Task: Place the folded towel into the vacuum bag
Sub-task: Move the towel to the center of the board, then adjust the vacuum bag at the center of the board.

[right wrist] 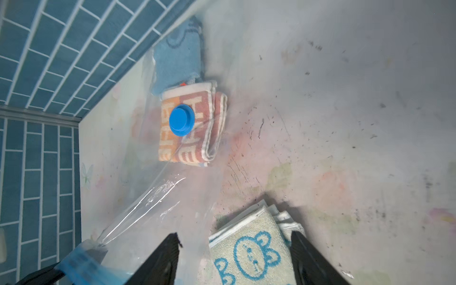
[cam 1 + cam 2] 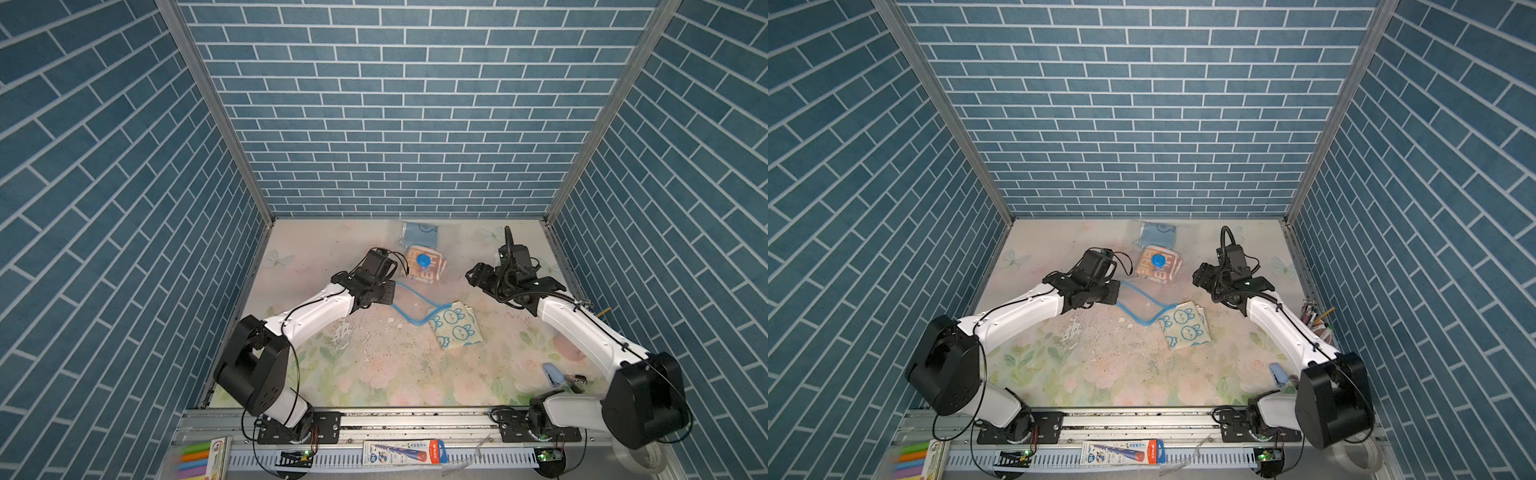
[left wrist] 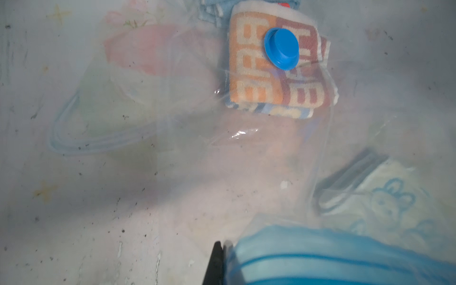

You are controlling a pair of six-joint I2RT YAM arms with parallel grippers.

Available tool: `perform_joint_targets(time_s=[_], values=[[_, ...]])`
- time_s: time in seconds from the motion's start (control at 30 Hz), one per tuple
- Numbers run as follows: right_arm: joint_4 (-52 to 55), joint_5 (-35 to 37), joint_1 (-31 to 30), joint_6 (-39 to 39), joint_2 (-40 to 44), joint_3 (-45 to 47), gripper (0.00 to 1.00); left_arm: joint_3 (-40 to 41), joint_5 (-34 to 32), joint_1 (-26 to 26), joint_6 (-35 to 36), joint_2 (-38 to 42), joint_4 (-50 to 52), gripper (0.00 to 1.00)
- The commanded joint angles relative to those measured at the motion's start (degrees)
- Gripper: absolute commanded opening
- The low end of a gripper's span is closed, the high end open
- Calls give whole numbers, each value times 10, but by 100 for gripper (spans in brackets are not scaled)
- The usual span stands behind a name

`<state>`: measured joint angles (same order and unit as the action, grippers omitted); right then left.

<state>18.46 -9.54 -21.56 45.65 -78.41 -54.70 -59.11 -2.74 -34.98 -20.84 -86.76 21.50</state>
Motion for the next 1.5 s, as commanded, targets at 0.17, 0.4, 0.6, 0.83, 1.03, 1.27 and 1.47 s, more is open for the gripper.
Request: perform_joint_targets(time_s=[0.17,0.4,0.6,0.83,1.03,1.27,1.47], values=[[-98,-128,0,15,-114,-20,70,67,-61,-34,-14,41,-19,5],[-147,-168,0,23,-182,-23,53,82,-88,-59,-21,59,-26,3],[-165,-182,0,11,-222,-45,33,89,-127,-99,1,74,-22,0],[-160,-179,-1,-11,-249,-74,3,95,-173,-136,30,85,-16,0],[-126,-158,-1,-53,-262,-116,0,102,-199,-161,29,107,-4,0],[-94,-175,-12,-101,-308,-198,0,119,-224,-191,8,134,29,0],[-63,-188,-23,-120,-362,-266,0,127,-222,-198,-4,136,32,0]])
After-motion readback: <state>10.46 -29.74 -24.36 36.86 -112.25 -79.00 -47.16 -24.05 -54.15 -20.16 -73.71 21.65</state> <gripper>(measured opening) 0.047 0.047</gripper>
